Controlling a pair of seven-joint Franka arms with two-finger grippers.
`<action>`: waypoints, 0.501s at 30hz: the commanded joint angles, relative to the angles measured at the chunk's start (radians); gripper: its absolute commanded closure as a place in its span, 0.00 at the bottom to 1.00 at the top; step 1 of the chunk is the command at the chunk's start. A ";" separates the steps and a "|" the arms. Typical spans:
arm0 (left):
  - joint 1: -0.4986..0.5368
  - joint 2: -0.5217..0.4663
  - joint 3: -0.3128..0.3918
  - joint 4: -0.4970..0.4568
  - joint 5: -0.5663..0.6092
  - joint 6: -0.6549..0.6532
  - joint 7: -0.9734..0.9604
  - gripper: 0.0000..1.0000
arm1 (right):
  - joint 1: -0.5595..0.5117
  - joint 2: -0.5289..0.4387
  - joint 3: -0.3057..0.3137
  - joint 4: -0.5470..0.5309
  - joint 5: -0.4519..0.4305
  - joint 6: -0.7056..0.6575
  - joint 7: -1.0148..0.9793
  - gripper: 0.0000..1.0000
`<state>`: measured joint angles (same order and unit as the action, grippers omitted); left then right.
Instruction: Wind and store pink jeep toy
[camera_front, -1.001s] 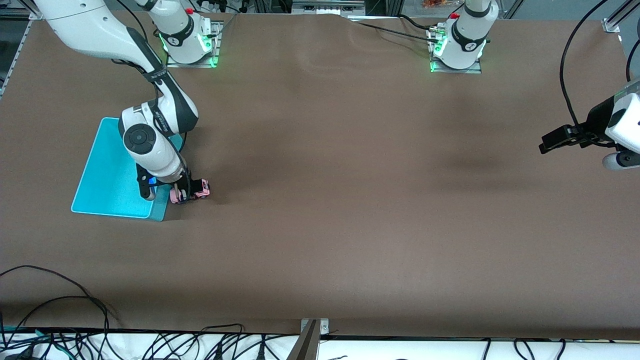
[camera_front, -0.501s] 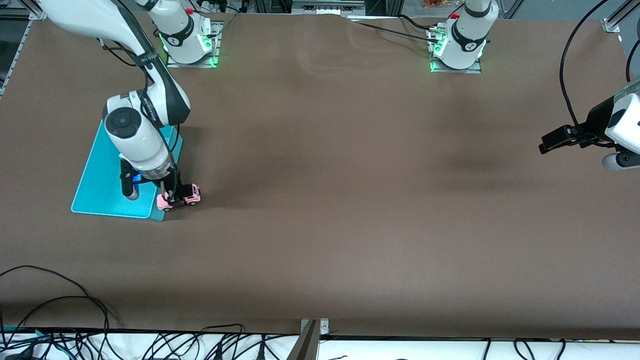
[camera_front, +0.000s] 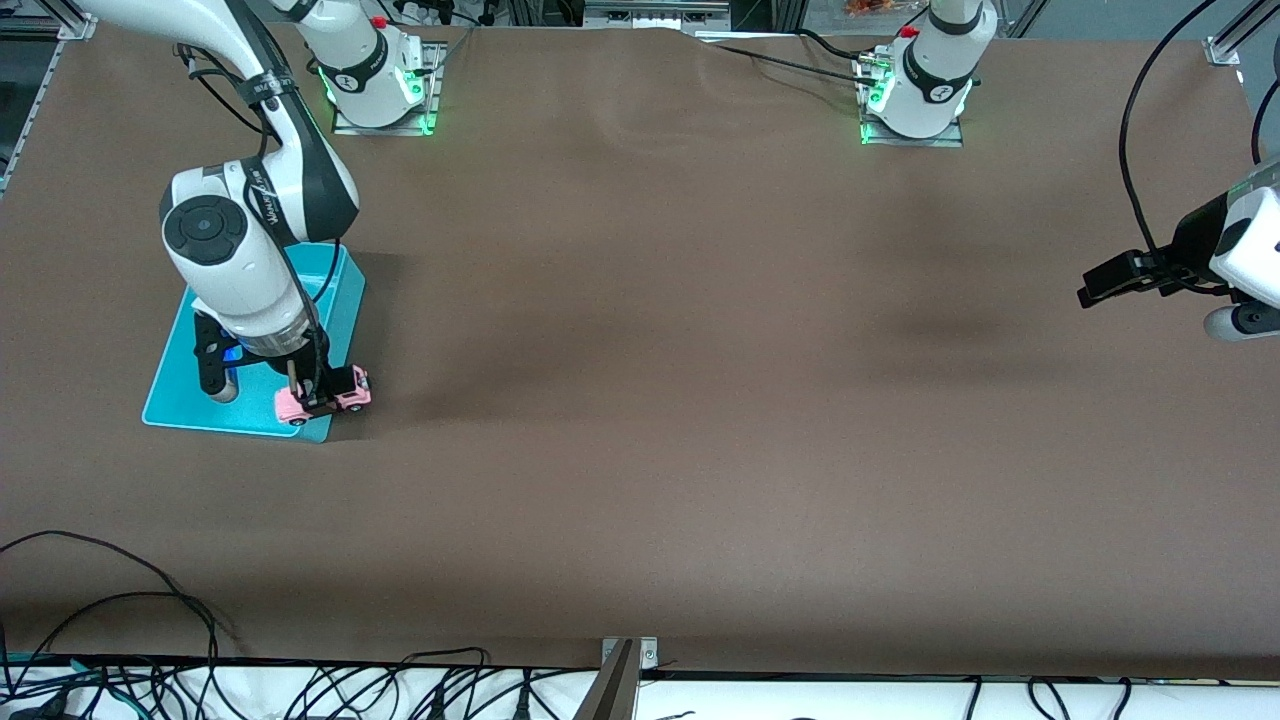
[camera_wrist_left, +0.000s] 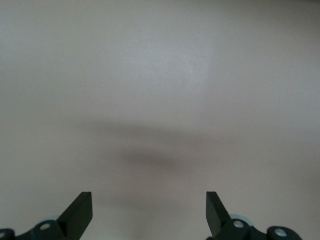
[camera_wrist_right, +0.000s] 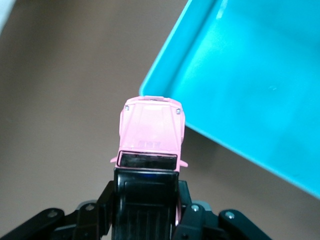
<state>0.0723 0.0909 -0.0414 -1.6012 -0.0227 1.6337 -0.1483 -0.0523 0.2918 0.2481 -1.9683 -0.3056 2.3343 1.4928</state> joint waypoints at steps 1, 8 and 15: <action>-0.002 -0.011 0.001 -0.017 -0.010 0.017 0.012 0.00 | -0.009 -0.042 0.000 0.002 0.075 -0.139 -0.254 1.00; -0.002 -0.011 0.001 -0.017 -0.010 0.017 0.012 0.00 | -0.014 -0.072 -0.027 0.002 0.120 -0.234 -0.437 1.00; -0.002 -0.011 0.001 -0.017 -0.010 0.017 0.012 0.00 | -0.014 -0.091 -0.085 -0.001 0.135 -0.311 -0.646 1.00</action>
<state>0.0722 0.0910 -0.0414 -1.6012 -0.0227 1.6338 -0.1483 -0.0642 0.2338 0.2019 -1.9643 -0.2040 2.0739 0.9997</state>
